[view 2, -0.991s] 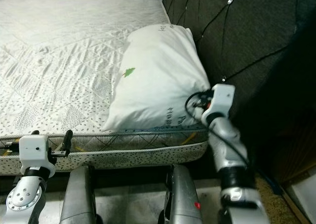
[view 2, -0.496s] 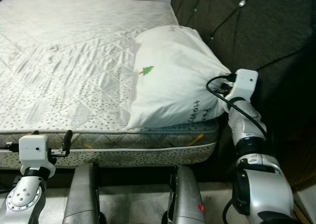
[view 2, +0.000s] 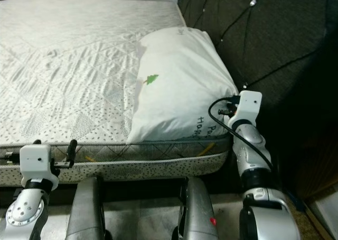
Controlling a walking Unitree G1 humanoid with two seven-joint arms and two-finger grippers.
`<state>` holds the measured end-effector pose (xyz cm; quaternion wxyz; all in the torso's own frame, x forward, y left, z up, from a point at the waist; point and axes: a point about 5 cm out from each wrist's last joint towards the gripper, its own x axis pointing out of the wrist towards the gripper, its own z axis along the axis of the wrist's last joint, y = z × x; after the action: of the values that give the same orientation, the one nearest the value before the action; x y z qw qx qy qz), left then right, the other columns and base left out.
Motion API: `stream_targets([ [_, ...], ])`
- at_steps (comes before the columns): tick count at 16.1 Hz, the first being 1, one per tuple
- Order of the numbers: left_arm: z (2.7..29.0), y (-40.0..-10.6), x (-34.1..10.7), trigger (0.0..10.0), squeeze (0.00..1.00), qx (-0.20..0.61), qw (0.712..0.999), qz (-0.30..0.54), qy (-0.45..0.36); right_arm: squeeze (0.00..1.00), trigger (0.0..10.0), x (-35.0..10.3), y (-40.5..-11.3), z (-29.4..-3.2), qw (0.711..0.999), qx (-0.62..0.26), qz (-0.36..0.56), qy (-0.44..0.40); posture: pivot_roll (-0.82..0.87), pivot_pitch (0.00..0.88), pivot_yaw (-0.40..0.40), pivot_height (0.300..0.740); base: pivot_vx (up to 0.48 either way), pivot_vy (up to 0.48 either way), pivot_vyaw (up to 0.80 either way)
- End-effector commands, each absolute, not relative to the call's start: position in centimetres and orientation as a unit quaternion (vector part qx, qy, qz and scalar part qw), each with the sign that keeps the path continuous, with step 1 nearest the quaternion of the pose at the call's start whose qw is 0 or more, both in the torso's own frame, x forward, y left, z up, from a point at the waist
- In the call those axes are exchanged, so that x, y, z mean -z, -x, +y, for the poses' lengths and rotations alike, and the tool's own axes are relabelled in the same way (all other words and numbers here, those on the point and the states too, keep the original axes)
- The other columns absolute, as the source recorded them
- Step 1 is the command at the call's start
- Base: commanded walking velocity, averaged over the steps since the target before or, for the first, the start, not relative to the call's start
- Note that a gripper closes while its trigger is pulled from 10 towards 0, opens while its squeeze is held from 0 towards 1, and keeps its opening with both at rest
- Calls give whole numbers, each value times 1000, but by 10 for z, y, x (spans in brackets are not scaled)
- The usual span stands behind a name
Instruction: Clean up the room
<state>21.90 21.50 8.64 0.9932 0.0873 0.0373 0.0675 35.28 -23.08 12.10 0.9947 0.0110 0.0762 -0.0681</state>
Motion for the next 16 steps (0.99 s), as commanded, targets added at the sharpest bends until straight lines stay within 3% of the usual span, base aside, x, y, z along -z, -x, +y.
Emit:
stream_targets([
  [1, 213, -220, -86, 10000, 0, -61, 993, 38, -91, 0, 10000, -113, -347, -235, 991, 92, 91, 18, 13, 0, -69, 492, 0, 0, 0],
  [2, 213, -220, -86, 10000, 0, -61, 993, 37, -92, 0, 10000, -112, -346, -235, 990, 96, 94, 30, 13, 0, -69, 492, 0, 0, 0],
  [3, 214, -221, -87, 10000, 0, -61, 993, 36, -93, 1000, 10000, -110, -346, -228, 993, 75, 90, 10, 12, 0, -66, 492, 0, 0, 0],
  [9, 215, -221, -88, 10000, 0, -67, 994, 30, -84, 1000, 10000, -112, -341, -193, 995, 24, 51, 88, 12, 0, -65, 492, 0, 0, 0],
  [11, 216, -220, -89, 10000, 0, -69, 994, 27, -86, 1000, 10000, -107, -330, -187, 998, -4, 54, 37, 15, 0, -65, 492, 0, 0, 0],
  [16, 214, -219, -90, 10000, 0, -64, 995, 20, -78, 1000, 10000, -91, -301, -177, 999, -13, 44, 14, 9, 0, -60, 492, 0, 0, 0],
])
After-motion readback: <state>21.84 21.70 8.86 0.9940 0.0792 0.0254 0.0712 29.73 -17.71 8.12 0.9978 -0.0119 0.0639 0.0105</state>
